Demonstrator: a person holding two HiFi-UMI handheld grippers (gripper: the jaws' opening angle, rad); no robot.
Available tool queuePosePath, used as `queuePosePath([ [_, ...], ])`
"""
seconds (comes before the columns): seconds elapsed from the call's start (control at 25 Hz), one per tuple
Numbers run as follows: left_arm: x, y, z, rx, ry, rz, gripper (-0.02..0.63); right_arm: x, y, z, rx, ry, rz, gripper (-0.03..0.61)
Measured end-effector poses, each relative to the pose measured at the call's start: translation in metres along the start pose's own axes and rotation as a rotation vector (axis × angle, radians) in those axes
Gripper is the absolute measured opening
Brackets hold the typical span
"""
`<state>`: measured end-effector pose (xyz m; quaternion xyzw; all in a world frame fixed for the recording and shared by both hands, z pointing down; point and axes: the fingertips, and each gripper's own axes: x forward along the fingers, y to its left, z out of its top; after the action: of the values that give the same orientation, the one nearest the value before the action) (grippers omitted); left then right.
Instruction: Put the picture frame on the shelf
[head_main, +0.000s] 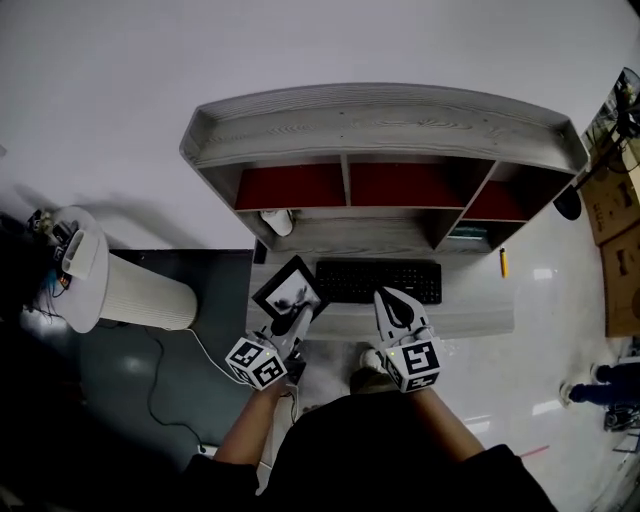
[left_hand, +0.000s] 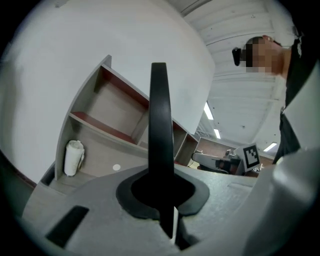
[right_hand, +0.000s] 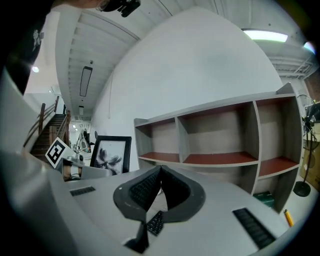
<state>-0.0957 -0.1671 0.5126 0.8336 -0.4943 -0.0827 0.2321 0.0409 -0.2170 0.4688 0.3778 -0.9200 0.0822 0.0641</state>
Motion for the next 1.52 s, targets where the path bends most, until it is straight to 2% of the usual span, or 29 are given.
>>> queuePosePath([
  [0.2, 0.034, 0.01, 0.012, 0.075, 0.0, -0.014, 0.025, 0.022, -0.028, 0.002, 0.001, 0.014, 0.035, 0.012],
  [0.36, 0.053, 0.021, 0.031, 0.076, 0.003, -0.013, 0.025, 0.036, -0.041, 0.008, 0.02, 0.008, 0.052, 0.012],
  [0.6, 0.074, 0.041, 0.063, 0.142, 0.06, 0.038, 0.025, 0.043, -0.042, 0.005, 0.017, 0.021, 0.054, 0.012],
  [0.8, 0.096, 0.064, 0.085, 0.19, 0.097, 0.006, 0.025, 0.048, -0.034, 0.004, 0.028, 0.029, 0.047, 0.012],
  [1.24, 0.137, 0.098, 0.104, 0.177, 0.147, -0.061, 0.025, 0.07, -0.022, 0.034, 0.017, -0.015, -0.013, 0.012],
  [1.52, 0.172, 0.115, 0.112, 0.174, 0.197, -0.132, 0.025, 0.087, -0.012, 0.043, -0.006, -0.031, -0.032, 0.012],
])
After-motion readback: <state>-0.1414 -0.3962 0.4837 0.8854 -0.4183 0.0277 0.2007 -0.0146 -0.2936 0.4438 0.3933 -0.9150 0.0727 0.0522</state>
